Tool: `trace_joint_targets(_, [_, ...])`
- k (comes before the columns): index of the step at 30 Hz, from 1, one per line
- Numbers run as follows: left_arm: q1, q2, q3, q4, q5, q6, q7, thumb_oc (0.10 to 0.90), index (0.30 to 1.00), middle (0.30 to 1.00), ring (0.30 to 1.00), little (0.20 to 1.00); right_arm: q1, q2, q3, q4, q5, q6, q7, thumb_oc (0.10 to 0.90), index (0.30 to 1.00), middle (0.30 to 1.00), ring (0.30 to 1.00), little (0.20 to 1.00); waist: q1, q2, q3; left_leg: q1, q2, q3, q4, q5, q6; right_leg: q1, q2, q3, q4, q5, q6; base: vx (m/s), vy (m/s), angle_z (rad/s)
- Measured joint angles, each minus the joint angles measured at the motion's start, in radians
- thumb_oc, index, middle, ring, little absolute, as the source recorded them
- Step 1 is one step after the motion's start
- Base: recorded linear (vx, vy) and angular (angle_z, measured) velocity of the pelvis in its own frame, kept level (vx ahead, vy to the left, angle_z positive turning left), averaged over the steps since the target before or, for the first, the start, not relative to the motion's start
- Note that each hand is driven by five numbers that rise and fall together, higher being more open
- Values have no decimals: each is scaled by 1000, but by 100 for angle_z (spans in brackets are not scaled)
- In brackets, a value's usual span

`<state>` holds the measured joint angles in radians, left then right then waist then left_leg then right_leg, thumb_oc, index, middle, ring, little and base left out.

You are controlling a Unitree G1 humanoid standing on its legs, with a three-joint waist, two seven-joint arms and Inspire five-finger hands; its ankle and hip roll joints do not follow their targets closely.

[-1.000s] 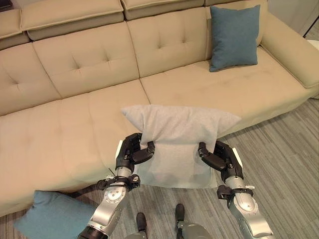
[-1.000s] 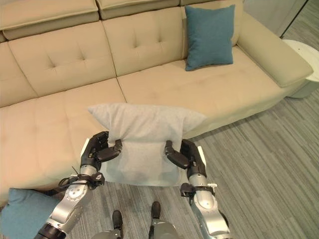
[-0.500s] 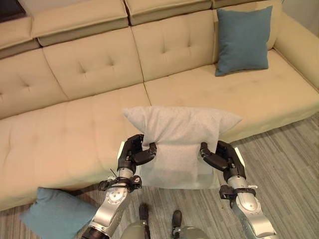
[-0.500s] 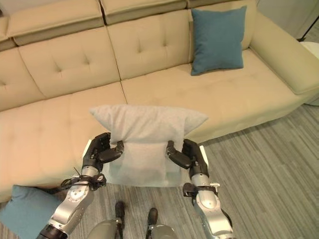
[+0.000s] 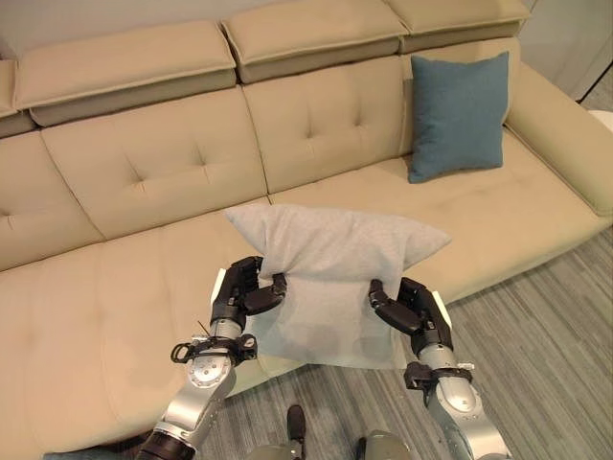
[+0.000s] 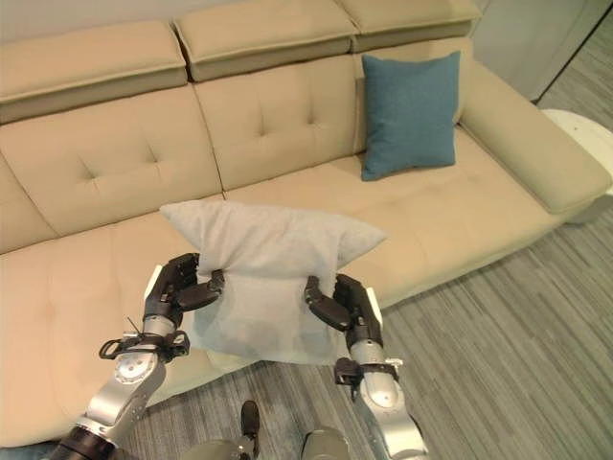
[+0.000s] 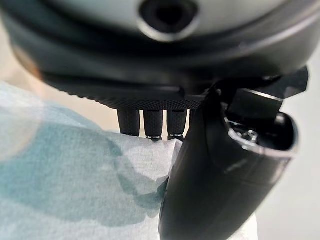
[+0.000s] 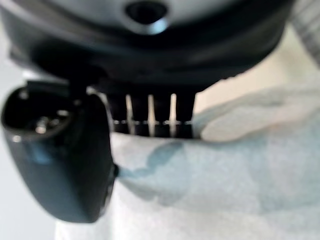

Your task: Pick up all the scattered cushions and arrange them neatly on the sofa.

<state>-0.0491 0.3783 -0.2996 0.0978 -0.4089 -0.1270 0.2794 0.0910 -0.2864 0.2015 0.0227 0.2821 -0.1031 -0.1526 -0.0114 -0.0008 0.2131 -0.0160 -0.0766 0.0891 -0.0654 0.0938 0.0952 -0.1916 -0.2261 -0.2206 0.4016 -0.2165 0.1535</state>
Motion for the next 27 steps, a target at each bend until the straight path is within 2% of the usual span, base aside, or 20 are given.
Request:
trace_joint_targets(1, [0,2,5,1,0,0,0,400,300,300,300,300,-7,1,4,1,0,1,1,400,300,300,300,300,1,-2,0,1,0,-1,-1,-1,0,-10,1,4,-36,14,-2,250,-121,4])
trace_joint_targets(3, [-1,-8,18,6,-1,0,0,400,300,300,300,300,-22,-2,6,1,-2,3,7,400,300,300,300,300,-1,-1,1,2,12,-24,-11,-12,-8,-68,35,53,-138,79,4,198,-103,11])
trace_joint_targets(4, [-1,-13,19,14,-1,0,0,400,300,300,300,300,-21,-3,6,1,-3,4,9,400,300,300,300,300,-3,-2,1,3,16,-29,-11,-14,-12,-84,55,92,-190,121,12,140,-91,27])
trace_joint_targets(5, [0,-17,19,18,-1,1,0,400,300,300,300,300,-20,-5,3,3,-3,4,4,400,300,300,300,300,-13,-11,3,12,11,-46,-14,-23,-25,-93,63,107,-262,191,10,208,-142,35])
trace_joint_targets(6, [2,-19,16,19,-1,1,0,400,300,300,300,300,-19,-8,3,4,-4,5,0,400,300,300,300,300,-17,-19,3,19,7,-56,-14,-27,-32,-91,68,123,-300,224,9,230,-144,45])
trace_joint_targets(7, [6,-17,11,18,-1,1,0,400,300,300,300,300,-16,-9,0,4,-4,5,-3,400,300,300,300,300,-25,-31,5,32,0,-63,-16,-28,-34,-73,66,121,-350,262,-2,254,-168,45])
trace_joint_targets(8, [21,-23,8,17,-1,1,0,400,300,300,300,300,-11,-12,-2,8,-6,5,-3,400,300,300,300,300,-28,-46,3,57,-12,-87,-23,-50,-52,-49,60,118,-372,327,-33,340,-251,47])
trace_joint_targets(9, [42,-37,4,13,-1,1,0,400,300,300,300,300,-5,-20,-4,15,-6,6,-3,400,300,300,300,300,-34,-37,-2,69,3,-100,-19,-61,-70,-36,74,115,-373,384,-51,250,-200,35])
trace_joint_targets(12, [56,-65,1,10,-1,1,-4,400,300,300,300,300,-4,-55,-6,16,-5,7,-3,400,300,300,300,300,-34,-4,-2,46,76,-130,34,-105,-124,-1,137,59,-391,360,-90,187,-191,28])
trace_joint_targets(13, [51,-69,-3,11,-1,2,-5,400,300,300,300,300,-5,-58,-12,16,-5,7,-2,400,300,300,300,300,-37,-4,-2,39,89,-133,59,-108,-132,11,149,37,-399,361,-107,121,-185,54])
trace_joint_targets(14, [41,-72,-14,12,-2,2,-11,400,300,300,300,300,-5,-67,-29,16,-2,7,-3,400,300,300,300,300,-36,-11,2,-9,96,-134,154,-116,-152,22,157,26,-405,340,-124,74,-163,52])
trace_joint_targets(15, [36,-72,-18,11,-2,2,-12,400,300,300,300,300,-6,-59,-37,14,-1,7,-3,400,300,300,300,300,-38,-25,5,-52,89,-130,234,-126,-159,26,147,15,-407,346,-136,70,-154,51])
trace_joint_targets(16, [43,-80,-17,11,-5,2,-11,400,300,300,300,300,-13,-71,-37,11,-1,7,-3,400,300,300,300,300,-28,-28,9,-107,89,-123,359,-120,-168,44,149,2,-404,337,-163,101,-147,27])
trace_joint_targets(17, [46,-82,-17,11,-6,2,-11,400,300,300,300,300,-13,-74,-36,11,-1,7,-3,400,300,300,300,300,-24,-28,11,-126,94,-122,401,-117,-177,59,150,-4,-406,318,-165,132,-122,28])
trace_joint_targets(18, [46,-84,-16,11,-6,2,-10,400,300,300,300,300,-12,-69,-35,10,0,7,-3,400,300,300,300,300,-29,-27,11,-134,100,-109,444,-120,-179,75,151,-25,-414,319,-169,155,-77,35])
trace_joint_targets(19, [42,-87,-14,11,-6,2,-11,400,300,300,300,300,-10,-69,-35,10,3,7,-3,400,300,300,300,300,-30,-28,13,-151,113,-54,458,-129,-179,103,154,-47,-428,301,-184,169,-55,41])
trace_joint_targets(21, [40,-89,-14,8,-6,1,-11,400,300,300,300,300,-10,-70,-38,9,8,7,-4,400,300,300,300,300,-32,-26,13,-165,112,-35,439,-132,-174,115,160,-56,-439,284,-193,147,-19,38])
trace_joint_targets(24, [32,-92,-16,10,-5,3,-13,400,300,300,300,300,-9,-67,-44,8,9,7,-6,400,300,300,300,300,-36,-31,19,-209,112,25,300,-135,-166,130,170,-112,-465,285,-193,193,20,43])
trace_joint_targets(26, [29,-94,-21,13,-5,4,-14,400,300,300,300,300,-9,-61,-49,10,8,7,-15,400,300,300,300,300,-32,-32,23,-240,124,77,246,-118,-181,154,180,-127,-491,272,-182,297,110,37])
trace_joint_targets(27, [29,-95,-21,13,-6,3,-13,400,300,300,300,300,-12,-57,-50,10,8,7,-19,400,300,300,300,300,-20,-26,26,-249,134,77,215,-102,-174,163,193,-128,-492,267,-175,240,130,9])
